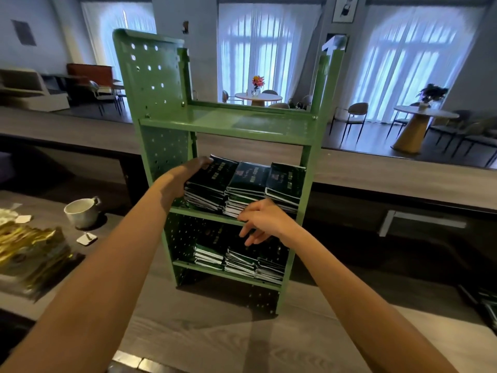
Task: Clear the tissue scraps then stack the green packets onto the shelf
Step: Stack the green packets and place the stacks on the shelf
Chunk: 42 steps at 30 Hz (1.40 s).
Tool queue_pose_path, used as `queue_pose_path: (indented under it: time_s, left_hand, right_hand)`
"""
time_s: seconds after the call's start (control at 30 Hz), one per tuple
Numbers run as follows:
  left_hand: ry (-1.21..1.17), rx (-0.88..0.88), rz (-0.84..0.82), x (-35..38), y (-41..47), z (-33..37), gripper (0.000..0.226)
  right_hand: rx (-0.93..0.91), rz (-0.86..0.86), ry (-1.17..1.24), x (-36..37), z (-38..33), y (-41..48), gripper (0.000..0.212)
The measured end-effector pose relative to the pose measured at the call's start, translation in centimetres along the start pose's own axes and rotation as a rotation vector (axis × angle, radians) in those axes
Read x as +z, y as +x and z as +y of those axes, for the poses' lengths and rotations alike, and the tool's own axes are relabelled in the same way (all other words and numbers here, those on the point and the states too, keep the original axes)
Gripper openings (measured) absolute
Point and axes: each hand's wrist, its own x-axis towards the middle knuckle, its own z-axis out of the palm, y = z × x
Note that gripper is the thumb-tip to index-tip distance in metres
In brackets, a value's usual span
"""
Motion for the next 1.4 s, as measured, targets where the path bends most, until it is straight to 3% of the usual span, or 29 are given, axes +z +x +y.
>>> queue_pose_path:
  time_s: [0.1, 0.33, 0.43, 0.5, 0.57, 0.63, 0.83, 1.4]
  left_hand:
    - [-0.008, 0.006, 0.027, -0.2, 0.9, -0.7, 0.073]
    - [-0.262, 0.159, -0.045, 0.9, -2.9, -0.6, 0.037]
    - [-0.004, 0.356, 0.009, 0.4, -3.6, -2.1, 0.032]
    - [0.278, 0.519, 0.010, -0.7, -3.9, -3.4, 0.066]
    - [0.381, 0.563, -0.045, -1.2, -3.7, -4.5, 0.098]
    - [0.438, 0.576, -0.062, -1.1, -3.5, -5.1, 0.109]
    - [0.583, 0.686, 0.135, -0.1, -2.9, -5.4, 0.093]
    - [0.712, 0.630, 0.236, 0.4, -3.6, -4.8, 0.095]
  right_hand:
    - [-0.003, -0.002, 0.005, 0.0, 0.0, -0.1, 0.025]
    - [-0.004, -0.007, 0.021, -0.1, -0.2, -0.2, 0.023]
    - [-0.012, -0.011, 0.026, 0.0, -0.2, -0.3, 0.025]
    - [-0.022, -0.010, 0.027, 0.0, -0.1, -0.3, 0.026]
    - [-0.030, -0.011, 0.022, 0.1, -0.1, -0.4, 0.027]
    - [-0.034, -0.015, 0.018, 0.2, -0.2, -0.4, 0.026]
    - [-0.031, -0.018, 0.015, 0.1, 0.0, -0.4, 0.026]
    - [-0.038, -0.020, -0.030, -0.4, 0.1, -0.3, 0.027]
